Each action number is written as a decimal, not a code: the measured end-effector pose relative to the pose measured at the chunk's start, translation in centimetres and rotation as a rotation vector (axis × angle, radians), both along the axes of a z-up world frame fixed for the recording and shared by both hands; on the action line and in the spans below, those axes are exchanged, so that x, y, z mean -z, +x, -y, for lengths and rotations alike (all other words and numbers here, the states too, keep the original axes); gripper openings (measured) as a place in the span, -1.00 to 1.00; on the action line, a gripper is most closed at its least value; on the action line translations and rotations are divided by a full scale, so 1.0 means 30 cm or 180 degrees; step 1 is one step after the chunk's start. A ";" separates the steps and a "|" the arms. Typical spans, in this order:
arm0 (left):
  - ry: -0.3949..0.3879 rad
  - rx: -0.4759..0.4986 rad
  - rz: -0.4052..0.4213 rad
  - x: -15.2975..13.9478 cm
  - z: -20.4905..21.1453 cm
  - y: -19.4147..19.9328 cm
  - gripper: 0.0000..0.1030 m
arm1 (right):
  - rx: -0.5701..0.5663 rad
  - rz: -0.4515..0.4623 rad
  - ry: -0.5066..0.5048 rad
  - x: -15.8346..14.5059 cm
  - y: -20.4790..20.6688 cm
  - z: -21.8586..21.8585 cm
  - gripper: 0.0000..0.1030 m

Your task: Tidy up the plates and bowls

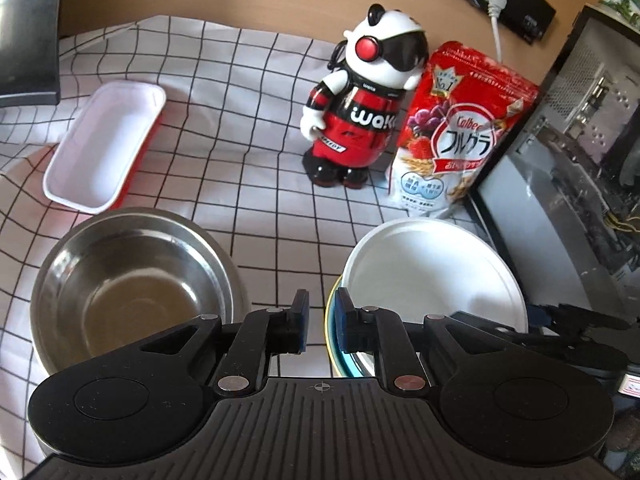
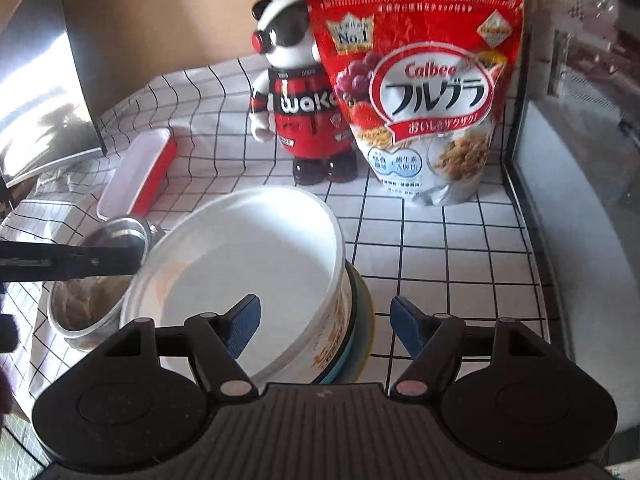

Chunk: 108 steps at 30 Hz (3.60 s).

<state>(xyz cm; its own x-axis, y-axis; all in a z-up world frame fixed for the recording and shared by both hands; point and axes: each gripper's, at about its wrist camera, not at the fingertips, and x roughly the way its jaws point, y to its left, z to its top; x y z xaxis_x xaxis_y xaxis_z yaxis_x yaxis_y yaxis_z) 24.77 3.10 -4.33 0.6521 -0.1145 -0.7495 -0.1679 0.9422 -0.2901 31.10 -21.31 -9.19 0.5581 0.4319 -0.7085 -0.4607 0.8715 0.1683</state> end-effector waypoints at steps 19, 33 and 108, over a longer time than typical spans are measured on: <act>-0.0091 0.0028 -0.0497 0.015 0.045 0.068 -0.46 | 0.0081 -0.0285 -0.0126 0.063 0.077 0.038 0.40; -0.0334 0.0188 -0.1122 0.205 0.042 0.221 -0.28 | 0.0032 -0.0738 0.0081 0.145 0.199 0.039 0.41; 0.0433 0.0461 -0.1109 0.125 0.049 -0.001 -0.29 | -0.0419 -0.1027 0.0727 0.165 -0.026 -0.085 0.52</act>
<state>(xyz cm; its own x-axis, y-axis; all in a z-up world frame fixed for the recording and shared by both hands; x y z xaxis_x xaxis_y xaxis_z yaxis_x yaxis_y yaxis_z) 24.74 1.64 -8.08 0.3405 -0.0710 -0.9376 -0.0967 0.9892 -0.1100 30.31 -18.76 -14.15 0.2526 0.6512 -0.7157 -0.4577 0.7321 0.5046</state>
